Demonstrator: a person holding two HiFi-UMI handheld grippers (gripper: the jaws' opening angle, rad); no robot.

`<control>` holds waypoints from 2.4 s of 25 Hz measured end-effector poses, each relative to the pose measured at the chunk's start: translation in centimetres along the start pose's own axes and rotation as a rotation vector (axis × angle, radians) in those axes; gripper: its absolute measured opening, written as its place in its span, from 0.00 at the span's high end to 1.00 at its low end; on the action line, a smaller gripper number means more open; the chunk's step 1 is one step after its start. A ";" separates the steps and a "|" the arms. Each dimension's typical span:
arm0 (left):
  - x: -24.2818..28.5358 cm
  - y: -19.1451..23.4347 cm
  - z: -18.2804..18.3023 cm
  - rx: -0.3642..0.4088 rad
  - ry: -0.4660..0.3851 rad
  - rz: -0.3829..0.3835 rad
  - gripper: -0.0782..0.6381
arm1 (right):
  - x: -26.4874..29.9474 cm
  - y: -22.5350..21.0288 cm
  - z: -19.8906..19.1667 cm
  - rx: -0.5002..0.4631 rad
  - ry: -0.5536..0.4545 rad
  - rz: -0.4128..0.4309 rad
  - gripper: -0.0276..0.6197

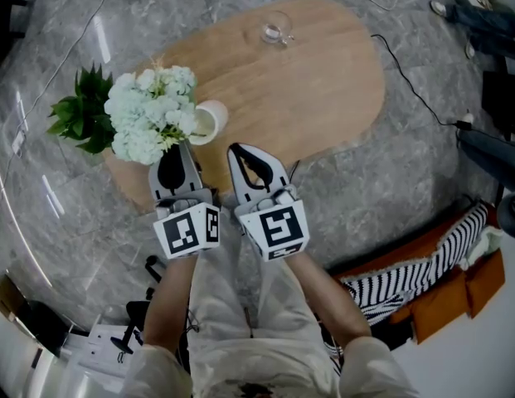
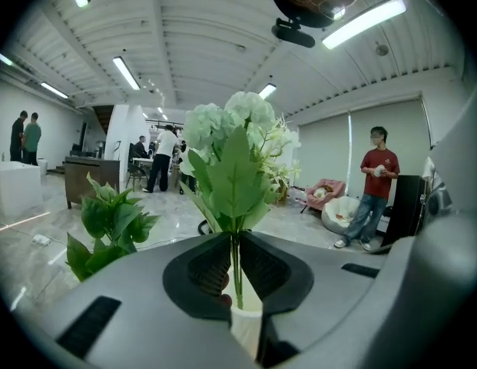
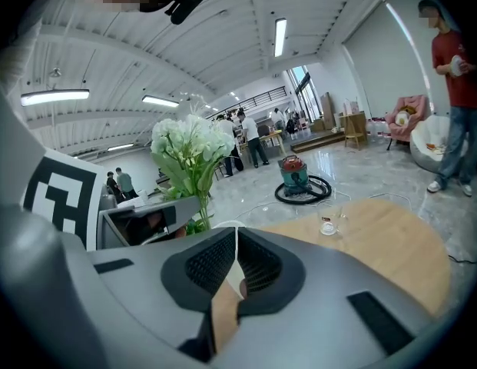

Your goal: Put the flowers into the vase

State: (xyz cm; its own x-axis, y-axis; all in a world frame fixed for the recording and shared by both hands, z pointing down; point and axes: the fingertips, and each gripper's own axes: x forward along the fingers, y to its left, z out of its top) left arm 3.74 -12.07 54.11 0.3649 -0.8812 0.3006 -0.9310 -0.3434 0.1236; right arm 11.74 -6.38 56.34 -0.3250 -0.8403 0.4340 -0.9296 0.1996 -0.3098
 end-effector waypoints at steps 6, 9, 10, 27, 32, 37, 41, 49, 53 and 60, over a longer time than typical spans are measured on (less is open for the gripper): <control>-0.5 -0.5 -2.4 0.039 0.086 0.014 0.86 | -0.9 -0.1 -0.5 0.006 -0.004 -0.001 0.95; -0.9 -0.7 -3.0 0.026 0.121 0.008 0.86 | -1.2 -0.1 -0.7 0.014 -0.002 -0.004 0.95; -1.0 -0.9 -3.2 0.022 0.133 0.004 0.86 | -1.3 -0.1 -0.7 0.018 -0.002 -0.004 0.95; -3.0 -2.9 -7.1 0.021 0.299 -0.073 0.78 | -2.7 0.8 -1.1 0.019 -0.011 -0.012 0.95; -3.6 -3.1 -7.3 0.009 0.311 -0.078 0.78 | -3.0 1.0 -1.3 0.026 -0.007 -0.016 0.95; -4.3 -2.9 -7.2 -0.022 0.317 -0.091 0.78 | -3.1 1.2 -1.7 0.018 -0.001 -0.011 0.95; -5.0 -2.8 -7.2 -0.045 0.342 -0.121 0.79 | -3.3 1.2 -2.1 0.014 0.015 -0.012 0.95; -6.9 -2.2 -6.3 -0.074 0.389 -0.167 0.85 | -4.4 1.4 -1.8 -0.001 0.032 -0.031 0.95; -8.0 -1.9 -4.8 -0.062 0.381 -0.174 0.85 | -5.1 1.7 -1.0 0.004 0.030 -0.036 0.95; -10.3 -1.5 -1.2 -0.039 0.364 -0.187 0.85 | -6.6 3.6 0.7 0.006 0.031 -0.006 0.95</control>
State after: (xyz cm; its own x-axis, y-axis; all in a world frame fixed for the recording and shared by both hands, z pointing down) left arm 1.39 -2.06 51.91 0.5124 -0.6296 0.5840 -0.8501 -0.4682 0.2411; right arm 10.71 -0.48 51.76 -0.3247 -0.8256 0.4615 -0.9306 0.1916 -0.3118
